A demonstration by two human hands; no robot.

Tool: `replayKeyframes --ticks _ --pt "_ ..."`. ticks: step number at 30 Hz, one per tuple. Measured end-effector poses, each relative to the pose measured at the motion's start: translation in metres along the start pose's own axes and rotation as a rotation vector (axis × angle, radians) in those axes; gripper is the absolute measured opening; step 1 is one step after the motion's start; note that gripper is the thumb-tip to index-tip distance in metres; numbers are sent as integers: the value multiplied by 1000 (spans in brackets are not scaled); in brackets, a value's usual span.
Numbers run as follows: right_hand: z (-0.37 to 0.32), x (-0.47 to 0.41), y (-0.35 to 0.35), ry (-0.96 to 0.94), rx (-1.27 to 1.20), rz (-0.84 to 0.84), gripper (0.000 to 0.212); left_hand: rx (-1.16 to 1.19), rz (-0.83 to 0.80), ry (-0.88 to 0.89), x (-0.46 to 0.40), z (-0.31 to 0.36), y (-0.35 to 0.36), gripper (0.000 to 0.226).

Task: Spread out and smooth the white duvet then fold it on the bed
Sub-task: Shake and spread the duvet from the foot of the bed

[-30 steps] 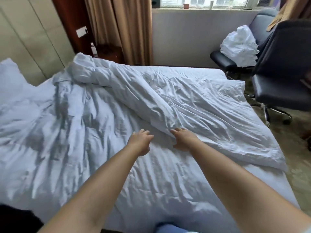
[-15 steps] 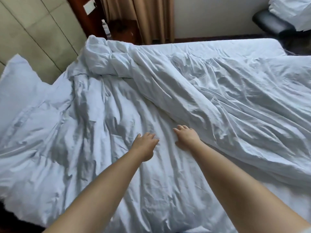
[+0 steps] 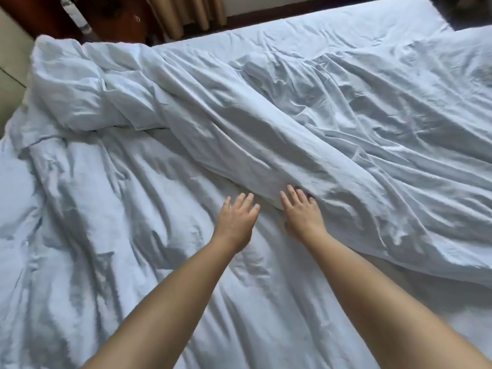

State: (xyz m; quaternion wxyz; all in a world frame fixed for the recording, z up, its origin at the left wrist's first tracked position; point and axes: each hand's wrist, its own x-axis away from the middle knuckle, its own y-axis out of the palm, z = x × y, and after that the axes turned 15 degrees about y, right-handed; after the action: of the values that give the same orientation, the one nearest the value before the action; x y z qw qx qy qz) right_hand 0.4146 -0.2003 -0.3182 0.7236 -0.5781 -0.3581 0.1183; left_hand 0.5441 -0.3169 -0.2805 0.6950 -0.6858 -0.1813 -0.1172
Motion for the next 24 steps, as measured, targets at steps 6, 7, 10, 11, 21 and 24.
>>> replayKeyframes --ticks 6,7,10,11,21,24 --pt "-10 -63 30 124 20 -51 98 -94 -65 84 -84 -60 24 74" --pt "-11 -73 33 139 34 -86 104 -99 -71 88 -97 -68 28 77" --pt "-11 -102 44 140 55 -123 108 -117 -116 106 -129 -88 41 69" --pt "-10 -112 53 112 3 -92 107 -123 -131 122 -139 -93 45 63" --pt "6 -165 26 366 -412 -239 55 -197 23 243 -201 -109 36 41" --pt "6 -156 18 365 -435 -263 50 -167 53 209 -193 -109 14 39"
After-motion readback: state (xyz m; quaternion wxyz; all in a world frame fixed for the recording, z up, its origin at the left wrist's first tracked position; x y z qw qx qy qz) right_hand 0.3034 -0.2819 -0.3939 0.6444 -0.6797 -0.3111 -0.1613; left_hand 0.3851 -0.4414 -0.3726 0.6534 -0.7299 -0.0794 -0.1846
